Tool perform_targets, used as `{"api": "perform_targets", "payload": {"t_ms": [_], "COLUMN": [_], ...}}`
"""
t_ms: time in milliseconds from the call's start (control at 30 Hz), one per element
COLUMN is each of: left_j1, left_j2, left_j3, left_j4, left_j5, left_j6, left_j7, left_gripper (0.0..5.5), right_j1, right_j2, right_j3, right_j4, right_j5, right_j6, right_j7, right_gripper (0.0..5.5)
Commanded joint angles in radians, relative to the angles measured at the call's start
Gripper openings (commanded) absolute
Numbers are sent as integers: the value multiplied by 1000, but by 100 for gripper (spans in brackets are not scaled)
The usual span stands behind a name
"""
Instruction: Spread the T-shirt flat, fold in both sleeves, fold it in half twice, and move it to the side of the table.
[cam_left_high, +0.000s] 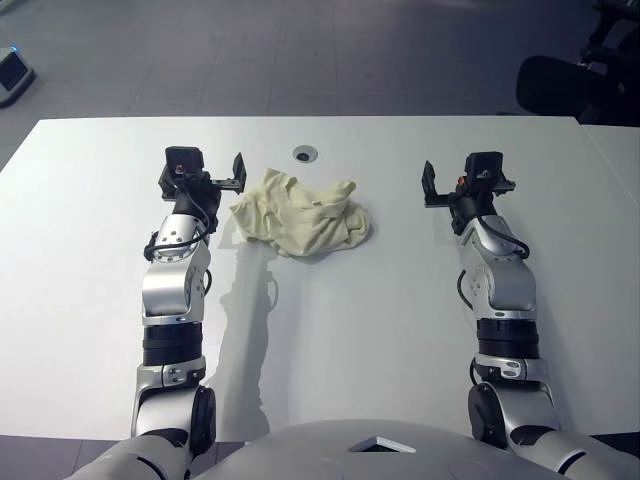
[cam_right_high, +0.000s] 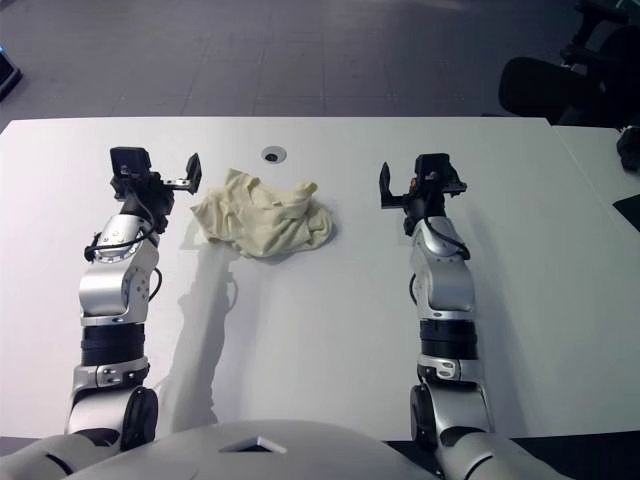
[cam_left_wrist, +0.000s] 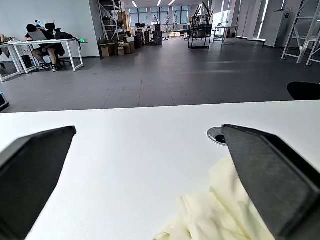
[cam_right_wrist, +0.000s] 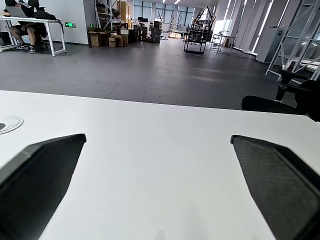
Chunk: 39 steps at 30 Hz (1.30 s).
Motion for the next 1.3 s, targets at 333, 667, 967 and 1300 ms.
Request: {"api": "perform_targets", "payload": {"t_ms": [333, 667, 967, 1300], "left_j1": [-19, -30, -34, -41], "left_j2": [-3, -2, -2, -2], "left_j3": [0, 0, 0, -8], "left_j4": [14, 28, 34, 43], "left_j5": [-3, -2, -2, 3], "left_j6": [7, 1, -3, -10], "left_j7": [1, 1, 0, -3], "left_gripper": [540, 540, 540, 540], "right_j1": [-2, -10, -27, -22], "right_j2": [3, 2, -45, -24], "right_j3": [-1, -2, -50, -29], "right_j4": [-1, 10, 50, 40], "right_j5": [-2, -4, -15, -11], "right_j6": [7, 7, -5, -6], "right_j7": [-7, -10, -35, -28], "right_gripper": [539, 539, 539, 539]}}
